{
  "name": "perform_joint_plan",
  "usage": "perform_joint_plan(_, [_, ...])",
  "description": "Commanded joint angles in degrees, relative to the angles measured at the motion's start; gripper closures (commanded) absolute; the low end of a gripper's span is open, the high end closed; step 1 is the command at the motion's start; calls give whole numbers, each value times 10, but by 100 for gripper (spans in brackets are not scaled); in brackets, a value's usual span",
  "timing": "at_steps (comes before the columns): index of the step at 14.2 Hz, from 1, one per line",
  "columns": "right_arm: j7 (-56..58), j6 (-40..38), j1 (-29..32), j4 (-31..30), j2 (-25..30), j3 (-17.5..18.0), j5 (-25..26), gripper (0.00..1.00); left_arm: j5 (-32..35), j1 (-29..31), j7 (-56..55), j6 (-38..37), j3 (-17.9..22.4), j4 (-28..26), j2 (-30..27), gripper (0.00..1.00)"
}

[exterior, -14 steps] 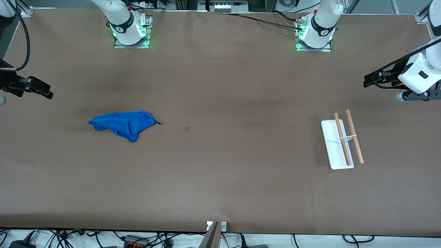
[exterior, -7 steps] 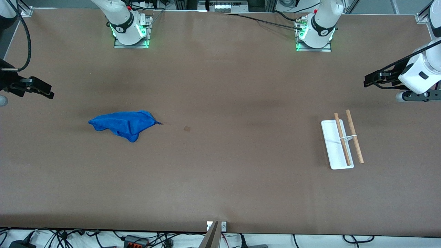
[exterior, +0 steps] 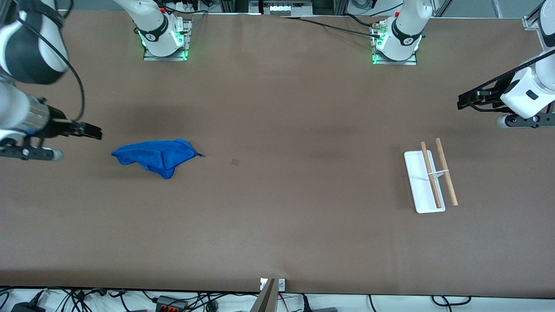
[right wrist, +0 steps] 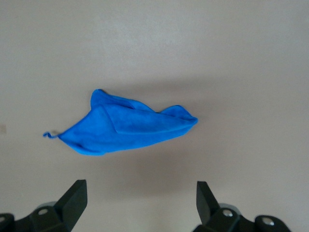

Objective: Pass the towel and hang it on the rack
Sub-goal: 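Lower the right gripper onto the blue towel and grasp it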

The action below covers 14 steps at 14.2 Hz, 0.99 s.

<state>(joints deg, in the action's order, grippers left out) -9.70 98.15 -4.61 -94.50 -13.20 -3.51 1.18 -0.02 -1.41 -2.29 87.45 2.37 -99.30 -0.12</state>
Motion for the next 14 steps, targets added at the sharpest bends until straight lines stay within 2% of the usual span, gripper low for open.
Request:
perform_joint_plan(1, [-94, 15, -29, 5, -30, 0, -13, 0, 6, 4, 12, -7, -3, 9, 4, 0])
perform_joint_plan(4, [-195, 22, -46, 5, -70, 0, -86, 0, 7, 4, 13, -7, -3, 8, 5, 0])
perform_joint_plan(7, [-302, 50, -79, 3, -117, 1, -105, 0, 7, 4, 13, -8, -3, 8, 6, 0])
perform_joint_plan(10, [-391, 85, -101, 2, -166, 0, -162, 0, 7, 4, 13, -8, -3, 8, 6, 0])
perform_joint_plan(14, [-472, 148, -128, -23, -205, 1, -183, 0, 7, 4, 14, -9, -3, 8, 6, 0])
